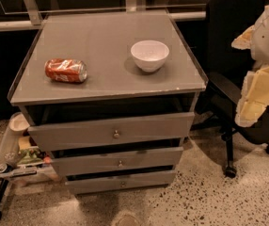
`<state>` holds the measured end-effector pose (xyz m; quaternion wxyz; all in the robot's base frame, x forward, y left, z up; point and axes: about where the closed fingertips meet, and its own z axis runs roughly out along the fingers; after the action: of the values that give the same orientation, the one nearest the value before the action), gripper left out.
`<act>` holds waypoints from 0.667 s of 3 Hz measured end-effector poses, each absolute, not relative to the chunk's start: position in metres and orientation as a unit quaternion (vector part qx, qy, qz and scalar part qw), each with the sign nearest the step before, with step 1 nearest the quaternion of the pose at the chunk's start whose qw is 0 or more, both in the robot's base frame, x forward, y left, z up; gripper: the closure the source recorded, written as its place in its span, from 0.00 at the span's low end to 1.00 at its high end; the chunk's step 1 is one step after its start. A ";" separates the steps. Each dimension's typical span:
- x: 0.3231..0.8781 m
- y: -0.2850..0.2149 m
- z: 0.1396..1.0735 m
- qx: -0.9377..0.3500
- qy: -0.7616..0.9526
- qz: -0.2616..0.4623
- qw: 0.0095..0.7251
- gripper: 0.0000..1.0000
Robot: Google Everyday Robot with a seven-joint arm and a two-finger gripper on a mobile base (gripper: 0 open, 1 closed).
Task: Open middle drawer
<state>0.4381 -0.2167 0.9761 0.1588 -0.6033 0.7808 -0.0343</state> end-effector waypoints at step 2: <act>0.431 -0.203 0.960 -0.602 0.782 -0.022 0.161 0.00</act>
Offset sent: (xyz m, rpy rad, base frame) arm -0.0203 0.0357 -0.0503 0.0629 0.0562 0.0009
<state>0.4308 -0.2032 0.9598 0.1607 -0.6017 0.7821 -0.0216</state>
